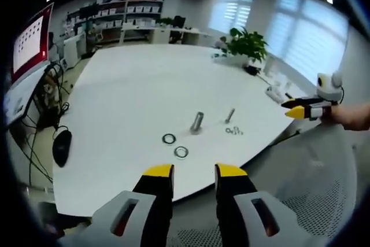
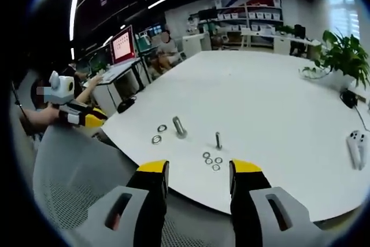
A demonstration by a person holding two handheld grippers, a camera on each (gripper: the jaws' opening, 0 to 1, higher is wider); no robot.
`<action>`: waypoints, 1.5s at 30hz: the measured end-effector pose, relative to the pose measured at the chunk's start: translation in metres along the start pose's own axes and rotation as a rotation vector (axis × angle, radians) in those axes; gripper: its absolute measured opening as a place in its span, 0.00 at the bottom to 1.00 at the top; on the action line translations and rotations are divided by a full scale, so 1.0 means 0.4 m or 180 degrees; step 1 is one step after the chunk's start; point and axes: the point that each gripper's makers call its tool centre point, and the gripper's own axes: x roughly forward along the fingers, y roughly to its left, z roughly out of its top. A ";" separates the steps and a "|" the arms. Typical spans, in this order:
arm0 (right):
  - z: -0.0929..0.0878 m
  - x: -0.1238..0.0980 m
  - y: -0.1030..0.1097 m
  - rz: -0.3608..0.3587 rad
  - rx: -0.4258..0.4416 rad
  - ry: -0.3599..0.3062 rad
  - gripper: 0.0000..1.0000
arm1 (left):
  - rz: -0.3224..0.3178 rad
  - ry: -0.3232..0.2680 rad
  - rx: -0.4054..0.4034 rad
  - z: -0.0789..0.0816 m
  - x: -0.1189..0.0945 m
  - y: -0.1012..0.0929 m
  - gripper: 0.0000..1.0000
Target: Place the washer onto the threaded stud by aligning its center hole with the stud, sliding it down to the base, and recovering from edge contact or off-axis alignment until the washer reaches the visible bottom stop.
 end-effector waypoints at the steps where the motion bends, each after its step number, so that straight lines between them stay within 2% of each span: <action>1: 0.000 0.000 0.003 0.0003 -0.0024 0.0001 0.44 | -0.0039 0.0127 -0.0007 -0.011 0.005 -0.007 0.24; 3: -0.004 0.000 0.005 0.0020 -0.0046 0.0018 0.45 | 0.0006 0.0200 0.0038 -0.009 0.011 -0.004 0.24; 6: -0.001 0.000 0.007 0.0045 -0.0056 0.0000 0.46 | 0.0070 0.0215 0.0109 0.012 0.021 -0.006 0.27; 14: -0.003 0.005 0.024 0.0176 -0.0116 0.0024 0.45 | 0.0217 0.0629 0.0428 0.007 0.081 0.005 0.29; 18: -0.006 0.008 0.029 0.0219 -0.0141 0.0039 0.45 | 0.0156 0.0626 0.0244 0.009 0.126 -0.001 0.29; 21: -0.008 0.008 0.033 0.0236 -0.0148 0.0057 0.45 | 0.0140 0.0730 0.0168 -0.010 0.167 0.006 0.30; 27: -0.008 0.010 0.035 0.0265 -0.0153 0.0058 0.44 | 0.0168 0.0857 0.0199 -0.020 0.232 0.027 0.30; 32: -0.006 0.010 0.036 0.0272 -0.0144 0.0044 0.44 | 0.0137 0.0980 0.0070 -0.035 0.280 0.040 0.30; 34: -0.008 0.010 0.037 0.0276 -0.0161 0.0060 0.44 | 0.0160 0.1071 0.0082 -0.047 0.295 0.052 0.30; 41: -0.010 0.011 0.039 0.0284 -0.0164 0.0081 0.43 | 0.0203 0.1164 0.0113 -0.052 0.326 0.070 0.31; 45: -0.010 0.011 0.038 0.0276 -0.0143 0.0072 0.43 | 0.0193 0.1239 0.0023 -0.066 0.339 0.074 0.33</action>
